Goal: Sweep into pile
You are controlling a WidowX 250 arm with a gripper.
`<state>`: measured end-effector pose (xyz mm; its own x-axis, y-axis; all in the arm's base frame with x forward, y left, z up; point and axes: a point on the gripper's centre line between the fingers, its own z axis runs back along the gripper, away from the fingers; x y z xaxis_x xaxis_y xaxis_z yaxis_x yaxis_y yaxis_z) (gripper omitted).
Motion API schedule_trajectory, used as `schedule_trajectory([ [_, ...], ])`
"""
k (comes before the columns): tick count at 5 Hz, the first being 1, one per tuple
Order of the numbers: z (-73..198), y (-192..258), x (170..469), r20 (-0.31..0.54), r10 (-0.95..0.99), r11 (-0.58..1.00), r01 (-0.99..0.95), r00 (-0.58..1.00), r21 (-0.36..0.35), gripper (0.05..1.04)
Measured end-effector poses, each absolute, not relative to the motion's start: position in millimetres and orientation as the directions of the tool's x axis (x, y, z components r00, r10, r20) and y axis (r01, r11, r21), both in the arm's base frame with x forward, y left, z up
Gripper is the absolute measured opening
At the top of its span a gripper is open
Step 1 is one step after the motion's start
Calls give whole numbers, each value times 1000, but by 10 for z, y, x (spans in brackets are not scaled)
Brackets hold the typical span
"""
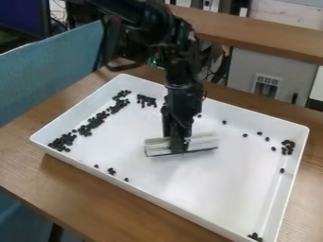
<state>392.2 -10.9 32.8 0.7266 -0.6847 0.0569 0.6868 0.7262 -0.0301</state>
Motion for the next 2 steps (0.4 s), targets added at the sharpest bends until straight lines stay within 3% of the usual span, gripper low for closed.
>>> schedule_trajectory([
  [1, 521, -139, 4030, 66, -694, 717, 697, 717, -20, 989],
  [2, 631, -124, 4046, 40, -659, 751, 660, 751, -23, 1003],
])
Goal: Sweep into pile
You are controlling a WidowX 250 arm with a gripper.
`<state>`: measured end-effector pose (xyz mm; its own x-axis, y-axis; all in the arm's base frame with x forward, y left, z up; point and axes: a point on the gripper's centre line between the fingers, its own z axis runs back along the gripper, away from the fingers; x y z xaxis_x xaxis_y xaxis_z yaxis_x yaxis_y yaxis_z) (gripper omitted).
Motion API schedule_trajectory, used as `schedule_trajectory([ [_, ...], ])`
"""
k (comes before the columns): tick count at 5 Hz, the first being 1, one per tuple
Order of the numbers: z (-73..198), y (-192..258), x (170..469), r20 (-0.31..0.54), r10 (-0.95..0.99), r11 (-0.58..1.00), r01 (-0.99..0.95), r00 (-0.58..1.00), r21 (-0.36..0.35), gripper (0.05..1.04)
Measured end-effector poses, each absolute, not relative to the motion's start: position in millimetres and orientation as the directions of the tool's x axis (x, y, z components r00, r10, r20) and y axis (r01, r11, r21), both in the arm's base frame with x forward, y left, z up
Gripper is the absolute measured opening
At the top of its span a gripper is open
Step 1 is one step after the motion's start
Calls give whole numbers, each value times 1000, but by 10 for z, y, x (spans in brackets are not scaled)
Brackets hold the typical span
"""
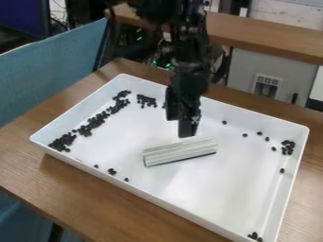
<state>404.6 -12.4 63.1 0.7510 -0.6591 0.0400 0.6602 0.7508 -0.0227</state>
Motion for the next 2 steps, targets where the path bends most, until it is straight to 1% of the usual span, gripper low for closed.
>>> schedule_trajectory([
  [1, 717, 93, 4018, -18, -615, 789, 615, 788, -9, 1000],
  [2, 799, 664, 3918, -42, -434, 898, 436, 900, 62, 1000],
])
